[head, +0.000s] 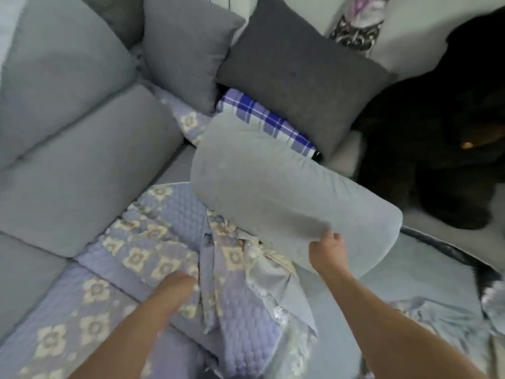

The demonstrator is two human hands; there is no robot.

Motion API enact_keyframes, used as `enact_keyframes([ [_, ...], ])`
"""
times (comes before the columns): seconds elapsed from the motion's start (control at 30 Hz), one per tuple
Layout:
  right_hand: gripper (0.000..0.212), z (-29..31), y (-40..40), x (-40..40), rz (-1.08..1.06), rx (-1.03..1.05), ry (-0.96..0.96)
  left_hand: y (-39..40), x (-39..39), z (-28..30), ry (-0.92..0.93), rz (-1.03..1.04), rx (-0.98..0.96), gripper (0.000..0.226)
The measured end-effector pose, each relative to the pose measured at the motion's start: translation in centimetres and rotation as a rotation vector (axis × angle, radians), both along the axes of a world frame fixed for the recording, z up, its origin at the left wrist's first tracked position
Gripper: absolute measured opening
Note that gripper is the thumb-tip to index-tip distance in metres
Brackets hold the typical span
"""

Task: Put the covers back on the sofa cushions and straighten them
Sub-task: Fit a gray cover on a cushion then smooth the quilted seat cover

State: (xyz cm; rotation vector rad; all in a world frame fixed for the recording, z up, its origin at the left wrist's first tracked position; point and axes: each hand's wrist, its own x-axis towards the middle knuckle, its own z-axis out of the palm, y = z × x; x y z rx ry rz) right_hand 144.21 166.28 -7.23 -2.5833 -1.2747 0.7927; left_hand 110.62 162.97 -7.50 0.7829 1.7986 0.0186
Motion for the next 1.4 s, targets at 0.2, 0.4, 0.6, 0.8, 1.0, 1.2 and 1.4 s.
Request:
enact_keyframes([
  [0.2,0.044,-0.5,6.9,12.5,0.058,0.285,-0.221,12.3,16.2,1.2,0.092,-0.387,0.285,0.035],
  [0.4,0.061,-0.1,19.0,12.3,0.393,0.088,-0.105,13.7,21.2,3.2,0.091,-0.547,0.336,0.044],
  [0.6,0.063,-0.5,20.7,8.9,0.519,0.048,0.016,11.3,12.9,4.3,0.17,-0.397,0.273,0.024],
  [0.8,0.028,-1.3,13.7,5.2,0.591,0.353,-0.147,4.1,5.5,3.5,0.217,-0.252,0.038,0.019],
  [1.0,0.028,1.4,12.8,2.7,0.242,0.227,-0.099,-3.8,2.1,4.0,0.168,0.004,0.016,0.018],
  [1.2,0.024,5.9,6.2,-6.1,0.383,0.407,0.098,-13.5,-2.1,6.4,0.063,0.293,0.03,0.018],
  [1.4,0.026,16.1,3.0,-12.3,0.774,0.622,0.181,-21.3,-8.1,6.1,-0.056,0.499,0.015,0.02],
])
